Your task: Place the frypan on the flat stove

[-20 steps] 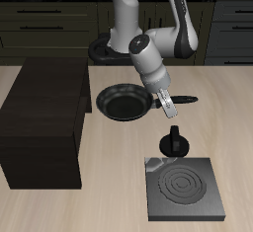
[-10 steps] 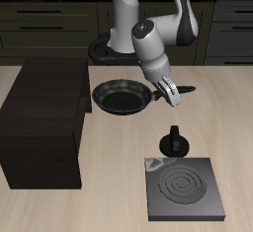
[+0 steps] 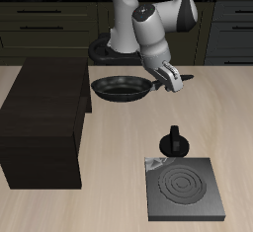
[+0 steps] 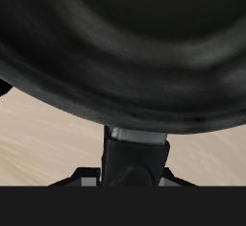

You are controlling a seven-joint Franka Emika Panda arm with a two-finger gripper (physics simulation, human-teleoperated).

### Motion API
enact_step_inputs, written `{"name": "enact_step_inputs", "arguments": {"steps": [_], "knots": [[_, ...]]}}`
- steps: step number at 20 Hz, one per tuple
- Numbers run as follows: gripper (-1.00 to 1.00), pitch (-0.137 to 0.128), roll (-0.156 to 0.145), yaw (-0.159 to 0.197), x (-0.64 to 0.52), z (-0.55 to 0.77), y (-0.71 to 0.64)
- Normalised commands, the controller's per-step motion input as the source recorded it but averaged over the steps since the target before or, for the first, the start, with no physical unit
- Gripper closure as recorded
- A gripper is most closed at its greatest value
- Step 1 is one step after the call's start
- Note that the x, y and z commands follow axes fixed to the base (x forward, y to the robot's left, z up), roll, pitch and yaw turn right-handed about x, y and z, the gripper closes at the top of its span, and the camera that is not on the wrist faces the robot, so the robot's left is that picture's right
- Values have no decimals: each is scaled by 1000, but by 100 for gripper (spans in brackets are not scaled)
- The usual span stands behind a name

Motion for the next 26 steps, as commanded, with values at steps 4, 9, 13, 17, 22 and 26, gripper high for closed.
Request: {"name": "enact_step_inputs", "arguments": {"steps": [4,9,13,17,22,26], "knots": [[100,-18,-7,50,-70,223,-49],[100,7,10,72,-3,126,55],[100,-56,6,20,-94,299,-83],[100,-44,-15,62,-122,360,-57],[100,-31,2,28,-72,297,7],[100,-27,12,19,-38,189,47]]}}
